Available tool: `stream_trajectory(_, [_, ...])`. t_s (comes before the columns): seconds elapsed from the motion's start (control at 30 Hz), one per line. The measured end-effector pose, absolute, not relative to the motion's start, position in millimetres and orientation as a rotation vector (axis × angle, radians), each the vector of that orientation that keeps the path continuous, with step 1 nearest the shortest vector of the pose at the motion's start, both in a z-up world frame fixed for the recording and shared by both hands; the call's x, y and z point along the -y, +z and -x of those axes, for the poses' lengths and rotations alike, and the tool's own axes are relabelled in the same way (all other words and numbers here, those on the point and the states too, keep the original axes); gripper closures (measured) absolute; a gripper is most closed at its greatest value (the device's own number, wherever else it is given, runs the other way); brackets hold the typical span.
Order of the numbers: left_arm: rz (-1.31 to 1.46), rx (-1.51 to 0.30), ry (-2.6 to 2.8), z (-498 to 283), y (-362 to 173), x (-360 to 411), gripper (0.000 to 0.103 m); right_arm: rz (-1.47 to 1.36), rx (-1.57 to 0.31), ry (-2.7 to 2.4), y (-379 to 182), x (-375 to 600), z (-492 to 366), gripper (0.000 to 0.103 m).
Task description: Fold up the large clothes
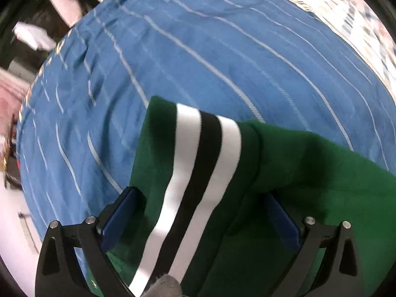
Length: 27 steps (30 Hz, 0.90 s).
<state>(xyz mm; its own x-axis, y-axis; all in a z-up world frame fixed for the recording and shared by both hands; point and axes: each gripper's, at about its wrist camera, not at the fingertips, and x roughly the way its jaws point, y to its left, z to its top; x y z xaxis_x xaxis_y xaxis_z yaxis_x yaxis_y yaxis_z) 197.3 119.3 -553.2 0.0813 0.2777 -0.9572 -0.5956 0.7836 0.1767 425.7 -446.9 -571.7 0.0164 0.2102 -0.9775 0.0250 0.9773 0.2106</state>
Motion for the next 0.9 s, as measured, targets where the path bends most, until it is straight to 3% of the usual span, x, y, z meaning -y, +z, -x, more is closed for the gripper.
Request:
stream_trajectory(0.17, [0.268,-1.347,0.708,-188.3,-526.4,-103.6,0.0,-0.153,-1.562,0.142,-541.5,435.8,-423.9,0.057])
stream_trajectory(0.33, [0.395,-1.257,0.773,-122.1,-481.7,-94.4,0.0,-0.153,-1.533,0.371,-502.3,394.1,-394.3,0.057])
stream_trajectory(0.4, [0.474,-1.247,0.817,-86.6,-472.4,-89.1,0.0,-0.125,-1.589,0.414,-521.4,371.9,-385.1,0.072])
stream_trajectory(0.47, [0.609,-1.242,0.844,-43.9,-472.7,-81.9,0.0,-0.099,-1.652,0.396,-556.6,359.2,-381.6,0.077])
stream_trajectory(0.5, [0.668,-1.238,0.849,-31.7,-474.4,-80.8,0.0,-0.06,-1.664,0.378,-577.5,352.6,-383.4,0.086])
stream_trajectory(0.6, [0.886,-1.193,0.826,4.4,-485.9,-69.8,0.0,-0.118,-1.713,0.342,-602.6,349.2,-397.7,0.095])
stream_trajectory(0.83, [1.258,-1.013,0.667,-4.7,-539.0,-62.4,0.001,-0.154,-1.706,0.368,-566.5,363.9,-385.6,0.089])
stream_trajectory(0.87, [1.251,-0.996,0.683,-10.0,-544.6,-64.9,0.002,-0.178,-1.703,0.382,-559.7,369.7,-379.1,0.081])
stream_trajectory(0.9, [1.237,-0.975,0.712,-13.1,-546.7,-66.2,0.011,-0.199,-1.7,0.393,-553.2,373.3,-373.4,0.071])
